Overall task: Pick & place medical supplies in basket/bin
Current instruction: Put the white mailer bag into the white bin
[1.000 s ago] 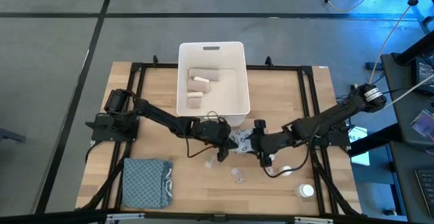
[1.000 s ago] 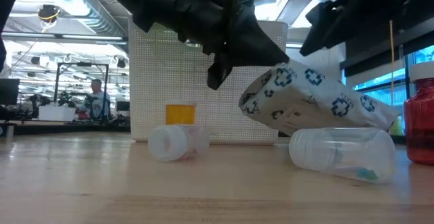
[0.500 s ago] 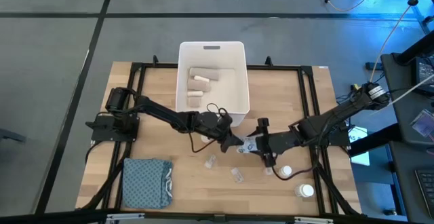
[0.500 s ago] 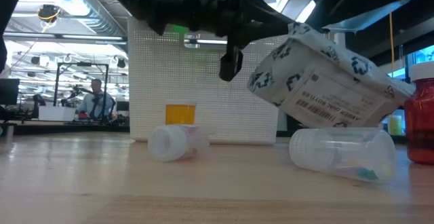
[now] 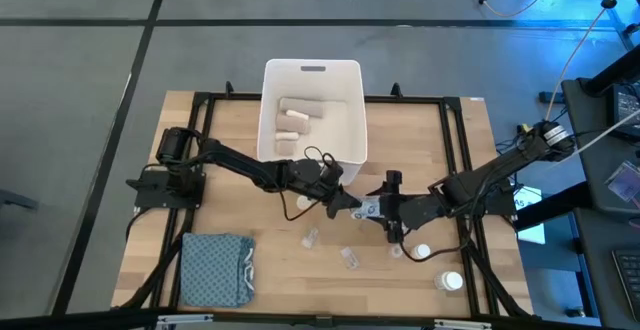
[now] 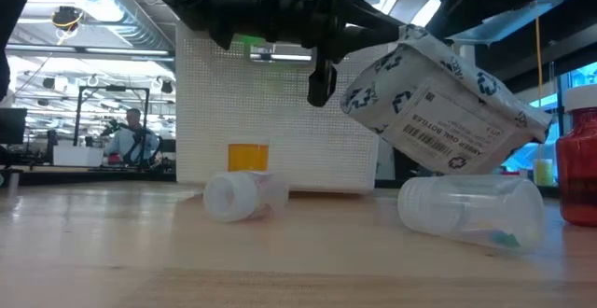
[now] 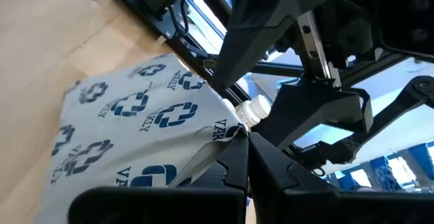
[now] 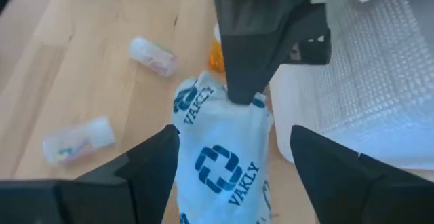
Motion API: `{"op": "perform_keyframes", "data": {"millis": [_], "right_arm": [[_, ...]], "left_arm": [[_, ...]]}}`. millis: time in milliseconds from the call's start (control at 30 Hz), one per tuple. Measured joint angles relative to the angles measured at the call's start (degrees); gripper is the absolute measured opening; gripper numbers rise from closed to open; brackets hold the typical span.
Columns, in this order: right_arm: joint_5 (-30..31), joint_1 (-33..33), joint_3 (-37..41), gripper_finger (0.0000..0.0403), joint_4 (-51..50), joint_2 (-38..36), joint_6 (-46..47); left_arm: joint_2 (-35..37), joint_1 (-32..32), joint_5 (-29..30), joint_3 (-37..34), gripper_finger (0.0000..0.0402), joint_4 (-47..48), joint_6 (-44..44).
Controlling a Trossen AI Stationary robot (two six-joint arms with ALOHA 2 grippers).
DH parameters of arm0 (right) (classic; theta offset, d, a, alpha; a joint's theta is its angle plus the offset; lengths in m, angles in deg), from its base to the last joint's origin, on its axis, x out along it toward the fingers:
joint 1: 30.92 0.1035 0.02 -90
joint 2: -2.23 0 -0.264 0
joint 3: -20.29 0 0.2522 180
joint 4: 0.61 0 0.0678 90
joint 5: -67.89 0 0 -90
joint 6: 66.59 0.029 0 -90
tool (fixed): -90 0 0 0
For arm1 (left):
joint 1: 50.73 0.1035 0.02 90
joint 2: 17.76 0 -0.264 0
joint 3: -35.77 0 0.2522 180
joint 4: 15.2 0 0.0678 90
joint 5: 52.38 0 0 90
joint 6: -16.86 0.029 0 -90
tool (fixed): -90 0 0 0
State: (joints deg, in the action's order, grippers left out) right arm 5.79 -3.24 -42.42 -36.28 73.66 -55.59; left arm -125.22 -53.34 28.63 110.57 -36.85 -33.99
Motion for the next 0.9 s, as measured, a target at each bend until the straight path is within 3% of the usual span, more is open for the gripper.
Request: {"op": "perform_keyframes", "data": {"millis": [167, 300, 633, 733, 900], "right_arm": [[-7.28, 0.00, 0.00, 0.0281, -0.88, -0.71, -0.67], [-7.66, 0.00, 0.00, 0.0293, -1.31, -0.71, -1.00], [-6.69, 0.02, 0.00, 0.0368, -3.77, -0.06, 0.71], [-5.13, 0.51, 0.00, 0.0374, -3.75, 1.18, 0.88], [3.53, 1.36, 0.00, 0.0375, -3.62, 5.32, 0.75]], "left_arm": [[0.00, -0.02, 0.01, 0.00, 0.0002, -0.16, 0.67], [0.00, -0.09, 0.31, 0.00, 0.0002, -0.63, 0.68], [0.00, -0.13, 0.58, 0.00, 0.0002, -0.63, 1.88], [0.00, -0.13, 0.66, 0.00, 0.0002, -0.63, 1.99], [0.00, -0.15, 0.66, 0.00, 0.0002, -0.63, 2.09]]}}
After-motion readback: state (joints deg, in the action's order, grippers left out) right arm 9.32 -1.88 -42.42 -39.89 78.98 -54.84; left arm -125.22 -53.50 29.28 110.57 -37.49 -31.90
